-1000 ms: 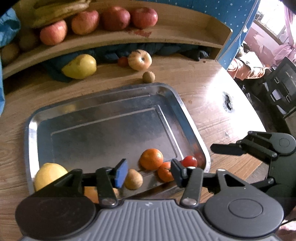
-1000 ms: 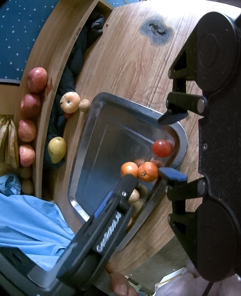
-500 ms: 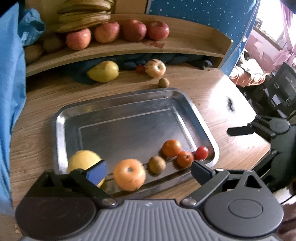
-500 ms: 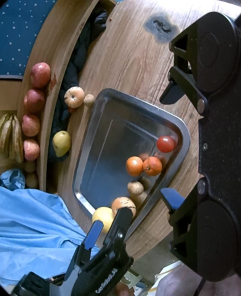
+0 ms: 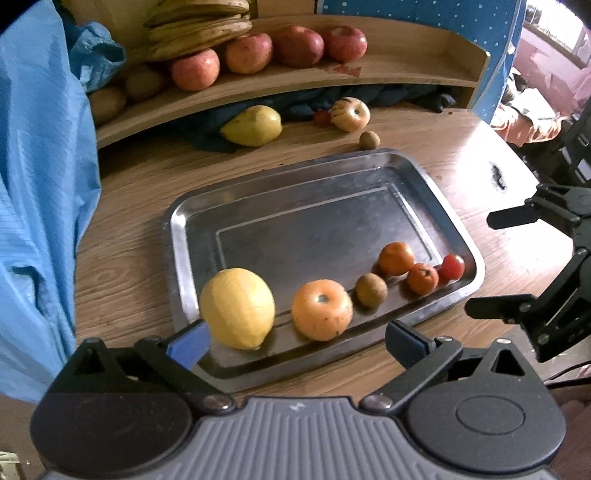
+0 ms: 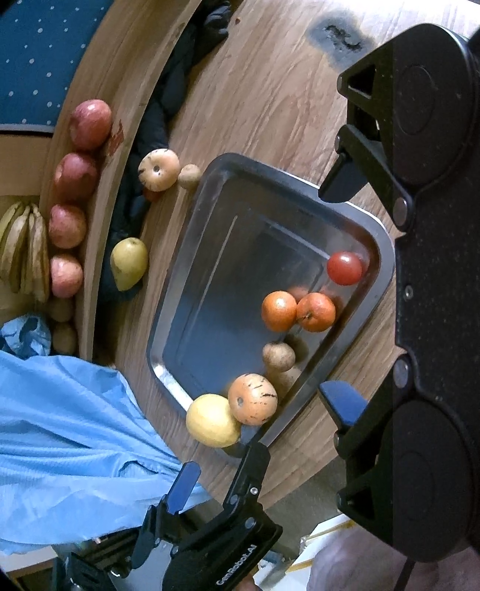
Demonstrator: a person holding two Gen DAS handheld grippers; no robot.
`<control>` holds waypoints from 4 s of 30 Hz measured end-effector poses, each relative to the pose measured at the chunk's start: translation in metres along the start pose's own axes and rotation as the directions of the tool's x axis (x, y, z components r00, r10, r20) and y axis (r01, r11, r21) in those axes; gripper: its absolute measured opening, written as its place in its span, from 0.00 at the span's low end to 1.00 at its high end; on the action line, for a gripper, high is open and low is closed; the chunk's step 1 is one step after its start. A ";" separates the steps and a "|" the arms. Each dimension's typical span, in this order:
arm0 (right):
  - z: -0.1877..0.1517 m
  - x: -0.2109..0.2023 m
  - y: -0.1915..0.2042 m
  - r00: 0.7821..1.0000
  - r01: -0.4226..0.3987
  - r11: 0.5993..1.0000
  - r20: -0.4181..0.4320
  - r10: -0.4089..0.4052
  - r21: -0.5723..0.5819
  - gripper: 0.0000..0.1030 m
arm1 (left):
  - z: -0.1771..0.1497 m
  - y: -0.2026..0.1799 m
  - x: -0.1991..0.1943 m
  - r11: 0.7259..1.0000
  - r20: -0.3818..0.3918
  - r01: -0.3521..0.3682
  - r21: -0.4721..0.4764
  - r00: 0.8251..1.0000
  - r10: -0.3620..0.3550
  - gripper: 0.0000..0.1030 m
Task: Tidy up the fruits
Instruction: 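Lift both open tools away from the tray toward the shelf, then reach the right tool toward the small brown fruit beside the pale apple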
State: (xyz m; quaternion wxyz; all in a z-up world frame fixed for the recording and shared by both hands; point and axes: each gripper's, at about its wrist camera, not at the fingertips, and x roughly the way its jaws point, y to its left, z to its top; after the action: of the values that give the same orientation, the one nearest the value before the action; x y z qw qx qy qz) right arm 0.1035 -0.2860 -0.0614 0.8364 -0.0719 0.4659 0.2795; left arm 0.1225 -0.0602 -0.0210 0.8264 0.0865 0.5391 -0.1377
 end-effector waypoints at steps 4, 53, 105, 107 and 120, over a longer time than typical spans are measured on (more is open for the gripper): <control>0.001 0.000 0.000 1.000 -0.014 1.000 0.006 0.014 -0.008 0.99 | 0.000 -0.001 -0.002 0.999 0.001 -0.048 -0.015 0.999 0.048 1.00; 0.075 0.037 -0.059 0.968 0.225 0.936 0.048 -0.246 0.273 0.99 | 0.140 0.035 0.067 0.997 0.089 0.065 -0.041 0.994 -0.061 1.00; 0.120 0.120 -0.081 0.949 0.312 0.887 -0.070 -0.307 0.341 0.92 | 0.183 0.061 0.154 0.985 0.070 0.156 0.080 0.984 -0.161 0.98; 0.120 0.120 -0.080 0.948 0.316 0.886 -0.072 -0.310 0.339 0.91 | 0.182 0.061 0.153 0.983 0.064 0.170 0.067 0.983 -0.174 0.98; 0.115 0.126 -0.075 0.949 0.313 0.892 -0.073 -0.306 0.328 0.90 | 0.190 0.069 0.161 0.966 0.036 0.247 0.080 0.967 -0.250 0.93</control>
State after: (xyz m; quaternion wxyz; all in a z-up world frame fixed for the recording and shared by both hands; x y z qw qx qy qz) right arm 0.2805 -0.2543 -0.1108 0.8654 -0.0046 0.4975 0.0589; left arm 0.3709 -0.0719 -0.0918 0.8109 0.0457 0.5211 -0.2622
